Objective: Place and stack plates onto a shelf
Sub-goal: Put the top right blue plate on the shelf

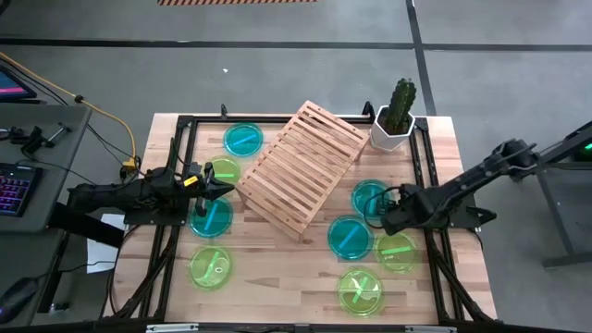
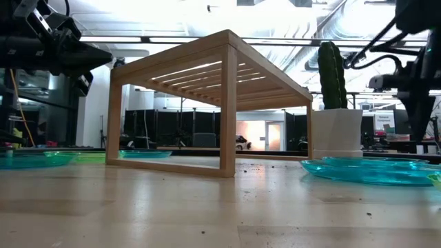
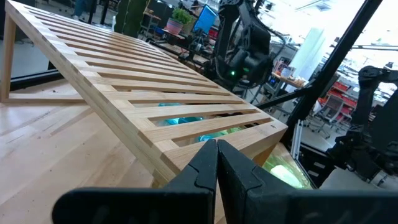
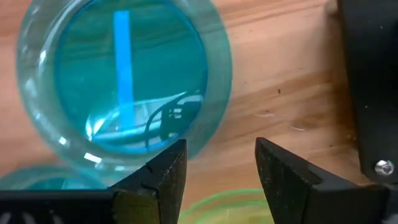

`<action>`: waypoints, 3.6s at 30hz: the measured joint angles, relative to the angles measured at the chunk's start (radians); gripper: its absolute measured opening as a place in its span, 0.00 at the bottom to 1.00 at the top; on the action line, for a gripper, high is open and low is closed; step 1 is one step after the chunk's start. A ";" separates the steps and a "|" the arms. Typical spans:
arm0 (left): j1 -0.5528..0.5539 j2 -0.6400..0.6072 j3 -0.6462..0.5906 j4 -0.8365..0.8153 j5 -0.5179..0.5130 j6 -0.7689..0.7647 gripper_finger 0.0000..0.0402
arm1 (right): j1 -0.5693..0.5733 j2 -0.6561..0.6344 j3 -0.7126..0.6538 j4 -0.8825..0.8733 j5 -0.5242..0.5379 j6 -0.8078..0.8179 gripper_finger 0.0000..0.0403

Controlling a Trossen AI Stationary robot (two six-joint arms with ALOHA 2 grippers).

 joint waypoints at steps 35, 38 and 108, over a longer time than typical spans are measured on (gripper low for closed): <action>0.000 0.000 0.000 0.000 0.000 0.000 0.00 | -0.102 0.319 0.004 0.079 0.039 -0.011 0.01; 0.000 0.000 0.000 0.000 0.000 0.000 0.00 | -0.100 0.295 0.014 0.016 0.032 -0.010 0.02; 0.000 0.000 0.000 0.001 0.000 0.000 0.00 | -1.057 0.225 0.591 0.563 -0.280 -1.577 0.00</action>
